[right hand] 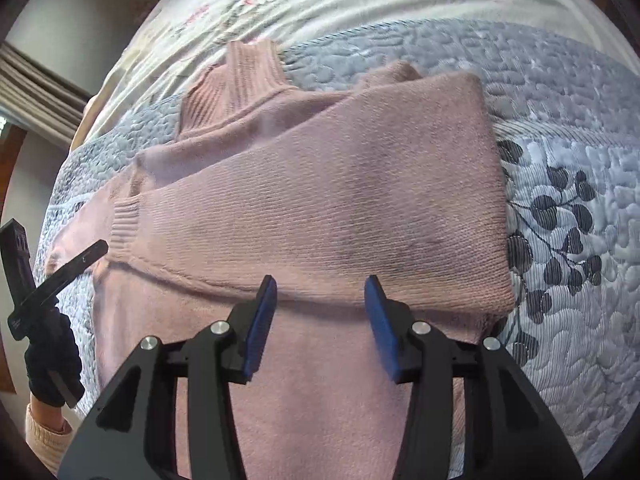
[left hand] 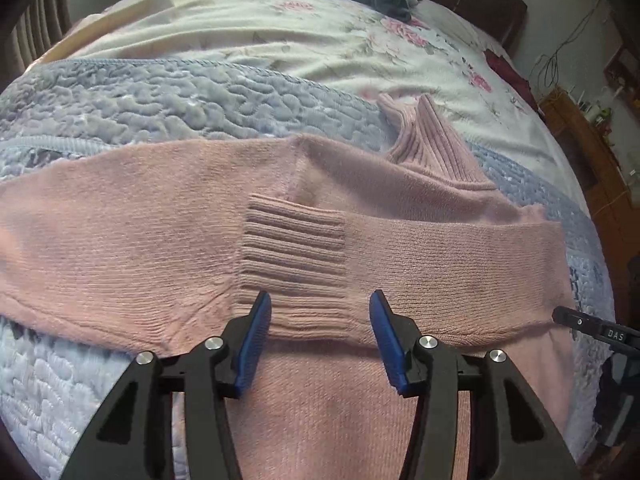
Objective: Fold small clothes
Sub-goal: 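Grasp the ribbed cuff of the other sleeve with the left tool, then fold the held sleeve across the sweater body with the left tool, release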
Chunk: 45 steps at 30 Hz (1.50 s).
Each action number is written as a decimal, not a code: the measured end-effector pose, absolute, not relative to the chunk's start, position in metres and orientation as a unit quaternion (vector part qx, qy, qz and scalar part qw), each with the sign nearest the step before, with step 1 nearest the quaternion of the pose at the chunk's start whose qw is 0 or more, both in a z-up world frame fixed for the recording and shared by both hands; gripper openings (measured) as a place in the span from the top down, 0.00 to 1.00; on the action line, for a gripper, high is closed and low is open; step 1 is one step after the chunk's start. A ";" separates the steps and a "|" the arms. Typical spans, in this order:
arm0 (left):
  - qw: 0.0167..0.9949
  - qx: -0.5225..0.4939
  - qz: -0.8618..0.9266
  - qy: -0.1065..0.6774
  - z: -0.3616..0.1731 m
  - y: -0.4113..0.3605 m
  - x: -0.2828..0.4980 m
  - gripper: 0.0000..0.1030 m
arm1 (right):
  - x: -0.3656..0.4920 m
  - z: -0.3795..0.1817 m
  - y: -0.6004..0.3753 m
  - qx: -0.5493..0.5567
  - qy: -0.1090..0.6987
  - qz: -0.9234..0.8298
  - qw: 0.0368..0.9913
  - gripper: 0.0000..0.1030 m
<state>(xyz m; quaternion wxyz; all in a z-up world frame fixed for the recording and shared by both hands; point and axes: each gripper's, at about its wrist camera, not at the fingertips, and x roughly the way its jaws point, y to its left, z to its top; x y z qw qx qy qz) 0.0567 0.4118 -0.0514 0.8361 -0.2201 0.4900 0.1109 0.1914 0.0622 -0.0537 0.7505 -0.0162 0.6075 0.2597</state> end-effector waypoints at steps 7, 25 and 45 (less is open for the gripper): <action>0.820 -0.262 0.221 0.458 -0.038 0.520 -0.051 0.40 | 0.150 -0.041 0.126 -0.068 0.602 0.332 0.723 0.47; 0.770 -0.443 0.357 0.288 -0.066 0.737 -0.173 0.40 | 0.145 -0.091 0.159 -0.081 0.631 0.317 0.703 0.47; 0.823 -0.323 0.346 0.312 -0.026 0.710 -0.133 0.91 | 0.144 -0.089 0.159 -0.072 0.633 0.307 0.707 0.45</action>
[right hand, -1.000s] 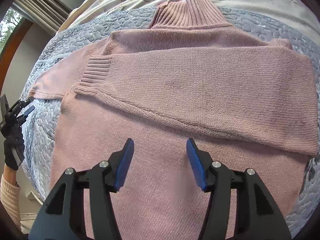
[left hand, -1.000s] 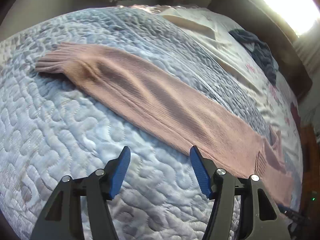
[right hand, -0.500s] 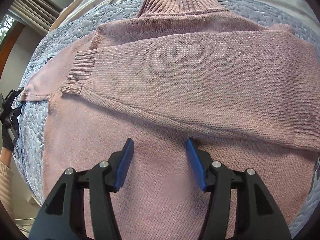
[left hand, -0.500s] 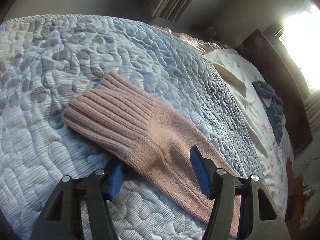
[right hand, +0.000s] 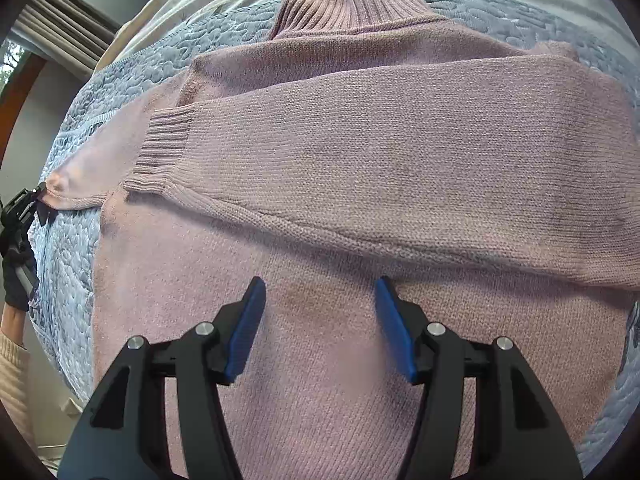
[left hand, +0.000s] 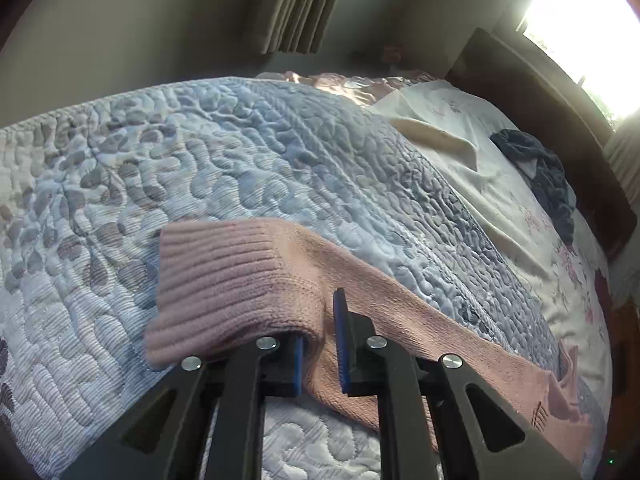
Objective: Fold small clothes
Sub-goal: 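Fold the held sleeve across the sweater body with the left tool, release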
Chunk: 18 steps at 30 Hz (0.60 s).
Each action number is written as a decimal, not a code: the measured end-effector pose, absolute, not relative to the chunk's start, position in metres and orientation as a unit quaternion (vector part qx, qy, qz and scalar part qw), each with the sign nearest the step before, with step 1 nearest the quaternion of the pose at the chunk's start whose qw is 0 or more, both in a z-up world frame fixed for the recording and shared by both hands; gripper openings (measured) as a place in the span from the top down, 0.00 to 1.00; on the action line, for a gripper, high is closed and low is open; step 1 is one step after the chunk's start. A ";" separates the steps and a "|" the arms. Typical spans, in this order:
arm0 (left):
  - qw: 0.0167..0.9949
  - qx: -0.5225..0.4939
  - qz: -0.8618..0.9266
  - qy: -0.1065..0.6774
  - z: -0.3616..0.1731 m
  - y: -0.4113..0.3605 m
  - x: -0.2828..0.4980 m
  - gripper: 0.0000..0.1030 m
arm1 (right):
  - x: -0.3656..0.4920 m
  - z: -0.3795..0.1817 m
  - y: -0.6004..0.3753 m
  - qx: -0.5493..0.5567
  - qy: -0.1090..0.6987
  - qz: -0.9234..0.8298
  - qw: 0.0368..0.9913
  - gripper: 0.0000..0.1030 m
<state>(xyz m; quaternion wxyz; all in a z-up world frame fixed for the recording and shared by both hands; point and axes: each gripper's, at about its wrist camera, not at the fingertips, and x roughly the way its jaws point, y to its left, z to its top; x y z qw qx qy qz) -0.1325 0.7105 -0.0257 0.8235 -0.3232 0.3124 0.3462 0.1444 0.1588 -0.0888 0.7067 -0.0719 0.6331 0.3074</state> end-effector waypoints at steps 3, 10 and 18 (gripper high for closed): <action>0.848 -0.300 0.307 0.310 -0.008 0.677 -0.112 0.91 | 0.142 -0.083 0.151 -0.076 0.629 0.307 0.711 0.45; 0.881 -0.295 0.201 0.309 0.015 0.589 -0.047 0.91 | 0.144 -0.079 0.128 -0.052 0.630 0.302 0.714 0.44; 0.891 -0.301 0.090 0.328 0.002 0.483 0.023 0.91 | 0.147 -0.079 0.111 -0.052 0.629 0.302 0.714 0.44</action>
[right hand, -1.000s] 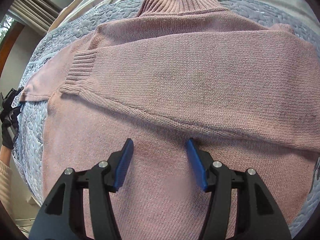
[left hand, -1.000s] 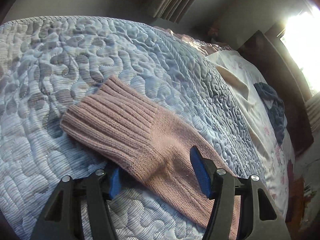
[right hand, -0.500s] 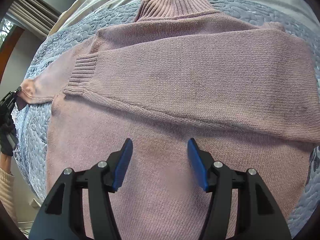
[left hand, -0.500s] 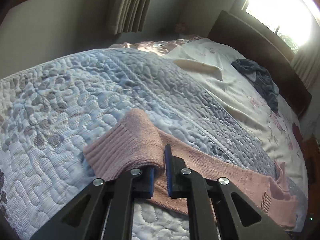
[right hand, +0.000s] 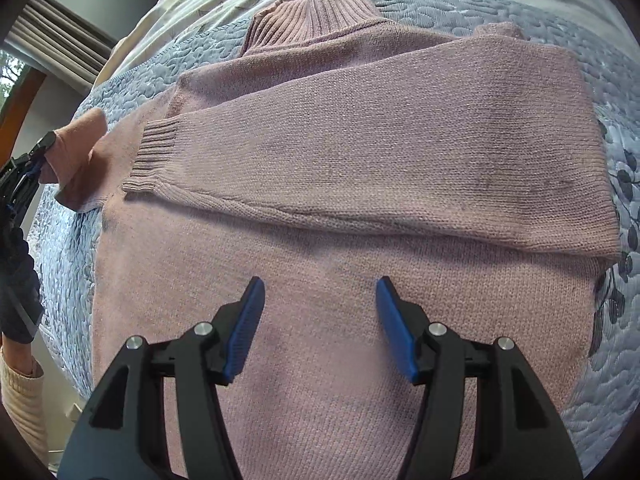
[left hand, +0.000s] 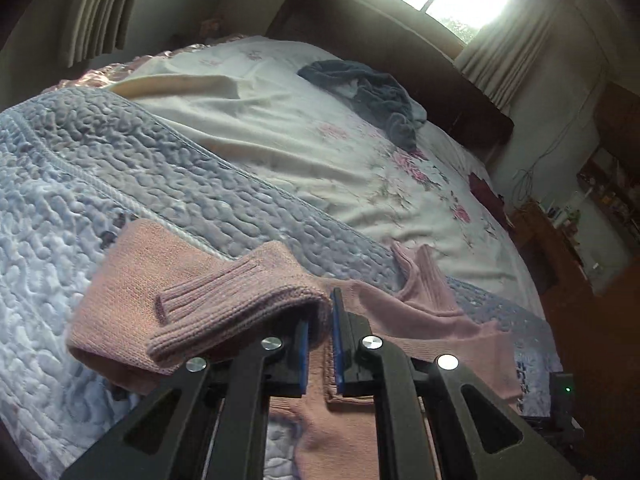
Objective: Fold small clothes
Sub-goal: 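Fold the held sleeve across the sweater body with the left tool, release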
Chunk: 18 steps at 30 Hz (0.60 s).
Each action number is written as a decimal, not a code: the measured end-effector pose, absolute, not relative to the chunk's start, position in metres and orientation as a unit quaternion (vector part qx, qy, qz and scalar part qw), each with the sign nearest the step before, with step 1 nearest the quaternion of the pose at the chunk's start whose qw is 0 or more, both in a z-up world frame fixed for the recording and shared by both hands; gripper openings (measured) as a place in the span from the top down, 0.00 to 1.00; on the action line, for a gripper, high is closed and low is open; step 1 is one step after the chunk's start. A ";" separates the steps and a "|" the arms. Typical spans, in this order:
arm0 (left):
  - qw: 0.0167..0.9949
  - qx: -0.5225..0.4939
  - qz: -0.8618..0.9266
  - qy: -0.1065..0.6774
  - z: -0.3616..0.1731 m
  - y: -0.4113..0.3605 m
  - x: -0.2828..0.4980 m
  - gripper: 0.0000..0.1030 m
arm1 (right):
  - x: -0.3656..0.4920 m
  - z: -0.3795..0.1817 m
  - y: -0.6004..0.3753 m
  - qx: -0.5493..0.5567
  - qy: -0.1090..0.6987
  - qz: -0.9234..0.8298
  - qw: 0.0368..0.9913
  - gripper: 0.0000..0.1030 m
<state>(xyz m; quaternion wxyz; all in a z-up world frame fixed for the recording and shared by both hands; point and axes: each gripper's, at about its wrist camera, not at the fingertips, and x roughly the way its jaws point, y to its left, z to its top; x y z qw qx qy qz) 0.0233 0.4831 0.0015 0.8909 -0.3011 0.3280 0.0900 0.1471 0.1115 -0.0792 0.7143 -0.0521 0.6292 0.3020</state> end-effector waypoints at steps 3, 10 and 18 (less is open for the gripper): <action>0.888 -0.295 0.070 0.345 -0.012 0.453 0.043 0.91 | 0.149 -0.080 0.110 -0.059 0.627 0.301 0.716 0.44; 0.852 -0.301 0.062 0.423 -0.068 0.437 0.064 0.88 | 0.152 -0.085 0.114 -0.060 0.626 0.304 0.716 0.40; 0.830 -0.323 0.009 0.454 -0.086 0.443 0.036 0.79 | 0.155 -0.086 0.120 -0.059 0.631 0.297 0.714 0.37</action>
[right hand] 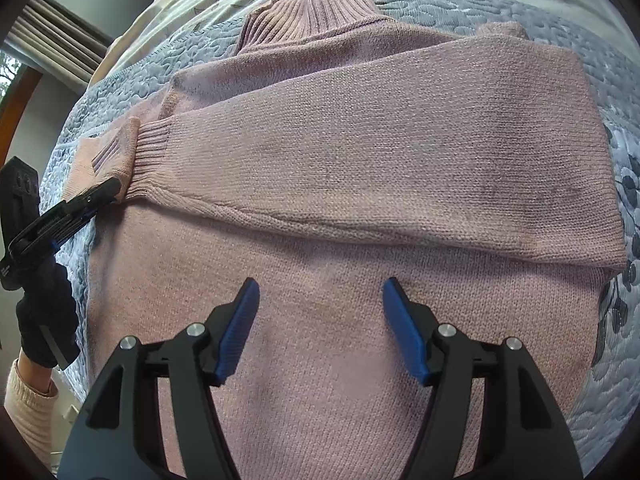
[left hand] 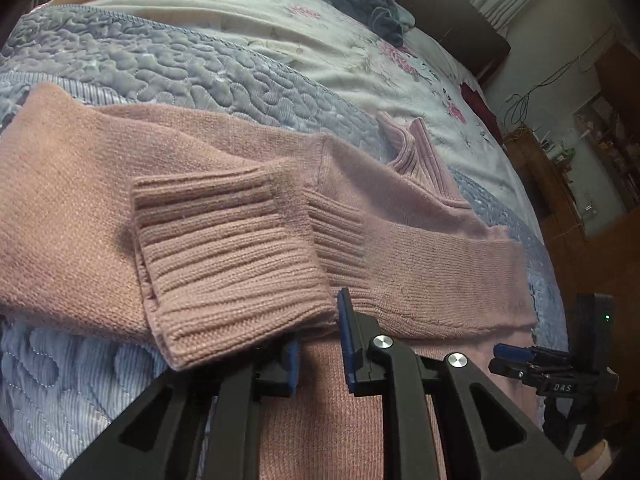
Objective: Fold small clothes
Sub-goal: 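Fold the held sleeve across the sweater body with the left tool, release, then grasp the folded cuff with the right tool, adjust it, release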
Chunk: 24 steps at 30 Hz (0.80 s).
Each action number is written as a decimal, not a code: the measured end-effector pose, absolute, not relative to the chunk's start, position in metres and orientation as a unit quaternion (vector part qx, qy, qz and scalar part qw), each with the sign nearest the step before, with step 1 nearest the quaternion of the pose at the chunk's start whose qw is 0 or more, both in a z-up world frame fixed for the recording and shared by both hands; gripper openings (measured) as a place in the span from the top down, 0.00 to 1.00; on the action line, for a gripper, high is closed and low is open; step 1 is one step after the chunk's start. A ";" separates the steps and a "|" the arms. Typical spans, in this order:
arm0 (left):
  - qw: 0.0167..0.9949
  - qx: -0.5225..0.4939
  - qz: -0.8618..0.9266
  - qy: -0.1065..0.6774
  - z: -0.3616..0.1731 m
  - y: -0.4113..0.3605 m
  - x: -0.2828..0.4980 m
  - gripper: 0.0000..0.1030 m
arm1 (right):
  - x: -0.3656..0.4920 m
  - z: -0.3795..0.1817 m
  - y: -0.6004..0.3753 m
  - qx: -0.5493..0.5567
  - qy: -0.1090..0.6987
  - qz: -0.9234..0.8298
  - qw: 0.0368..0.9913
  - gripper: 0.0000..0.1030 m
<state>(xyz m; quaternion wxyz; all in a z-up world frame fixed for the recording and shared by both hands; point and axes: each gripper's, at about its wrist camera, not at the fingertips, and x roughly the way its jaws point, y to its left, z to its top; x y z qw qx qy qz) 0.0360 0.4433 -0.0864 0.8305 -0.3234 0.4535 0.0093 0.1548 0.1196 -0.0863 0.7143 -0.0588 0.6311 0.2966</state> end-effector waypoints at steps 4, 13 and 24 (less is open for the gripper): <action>0.838 -0.290 -0.008 0.461 -0.068 0.446 0.004 0.72 | 0.153 -0.083 0.128 -0.060 0.634 0.301 0.710 0.37; 0.868 -0.250 0.112 0.415 -0.029 0.520 -0.024 0.62 | 0.140 -0.057 0.191 -0.046 0.621 0.353 0.698 0.37; 0.848 -0.260 0.119 0.446 -0.072 0.542 -0.020 0.56 | 0.145 -0.055 0.299 -0.007 0.635 0.402 0.660 0.38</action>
